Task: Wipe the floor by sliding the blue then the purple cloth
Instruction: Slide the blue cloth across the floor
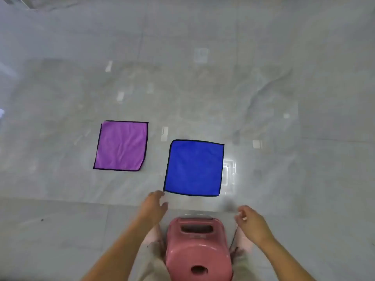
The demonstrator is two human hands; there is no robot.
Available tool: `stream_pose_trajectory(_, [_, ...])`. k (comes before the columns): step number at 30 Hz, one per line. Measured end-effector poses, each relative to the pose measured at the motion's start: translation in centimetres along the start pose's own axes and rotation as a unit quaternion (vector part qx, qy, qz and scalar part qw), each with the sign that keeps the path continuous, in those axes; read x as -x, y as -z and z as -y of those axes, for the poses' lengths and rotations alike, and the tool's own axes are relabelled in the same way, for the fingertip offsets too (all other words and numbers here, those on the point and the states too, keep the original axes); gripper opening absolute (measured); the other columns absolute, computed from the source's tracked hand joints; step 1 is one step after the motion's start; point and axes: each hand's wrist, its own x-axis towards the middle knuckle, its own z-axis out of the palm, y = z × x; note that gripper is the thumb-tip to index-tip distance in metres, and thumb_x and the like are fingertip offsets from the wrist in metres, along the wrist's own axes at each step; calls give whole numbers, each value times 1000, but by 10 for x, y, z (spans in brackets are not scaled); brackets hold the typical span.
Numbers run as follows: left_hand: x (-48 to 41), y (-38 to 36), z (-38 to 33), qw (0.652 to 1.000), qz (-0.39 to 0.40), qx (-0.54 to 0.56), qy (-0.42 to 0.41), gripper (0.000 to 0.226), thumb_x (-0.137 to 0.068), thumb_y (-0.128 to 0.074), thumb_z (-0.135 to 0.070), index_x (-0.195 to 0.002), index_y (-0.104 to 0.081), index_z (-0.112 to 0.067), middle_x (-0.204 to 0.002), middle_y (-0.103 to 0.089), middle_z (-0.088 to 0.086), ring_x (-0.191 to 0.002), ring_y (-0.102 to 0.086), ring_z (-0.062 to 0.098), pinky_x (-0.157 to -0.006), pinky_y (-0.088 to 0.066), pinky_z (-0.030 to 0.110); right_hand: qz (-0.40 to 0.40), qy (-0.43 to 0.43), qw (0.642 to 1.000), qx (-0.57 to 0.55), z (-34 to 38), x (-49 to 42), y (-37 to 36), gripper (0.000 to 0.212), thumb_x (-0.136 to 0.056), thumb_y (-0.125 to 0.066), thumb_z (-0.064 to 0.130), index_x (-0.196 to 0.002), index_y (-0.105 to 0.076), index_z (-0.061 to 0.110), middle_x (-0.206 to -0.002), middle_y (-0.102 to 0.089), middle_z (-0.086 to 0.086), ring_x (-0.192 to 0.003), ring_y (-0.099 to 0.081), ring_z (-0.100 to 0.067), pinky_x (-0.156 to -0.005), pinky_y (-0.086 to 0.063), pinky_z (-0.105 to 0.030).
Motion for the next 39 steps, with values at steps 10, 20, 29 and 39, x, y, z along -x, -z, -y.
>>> stream_pose_trajectory(10, [-122,-75,2,982,-152,111,-7,51,-89,-59,-28,-134,-40,-16,-130,-52,10,-118,-53,27,-99,-47,42,-143,-57,970,-189,24,-137,-51,37,-89,-58,26,-118,-55,3,-82,-56,2,-85,-52,-18,-81,-40,-29])
stream_pose_trajectory(20, [-190,-98,5,960,-260,73,-79,39,-81,-68,-39,-103,-56,-8,-91,-64,7,-89,-59,28,-75,-50,39,-237,34,971,2,24,-210,-72,40,-82,-66,39,-97,-53,5,-94,-66,-12,-84,-63,-34,-67,-47,-36])
stream_pose_trajectory(29, [-206,-116,13,945,-294,11,-141,37,-85,-65,-32,-100,-51,-2,-97,-64,20,-93,-58,39,-74,-47,44,-343,78,934,61,15,-239,-96,46,-84,-60,48,-94,-57,4,-95,-68,-15,-87,-64,-35,-66,-47,-38])
stream_pose_trajectory(39, [-176,-122,39,951,-254,120,-127,54,-85,-62,-42,-119,-47,-2,-113,-63,16,-105,-59,37,-87,-49,43,-275,70,958,35,6,-221,-109,50,-77,-61,59,-90,-59,10,-96,-66,-10,-92,-62,-33,-72,-46,-37])
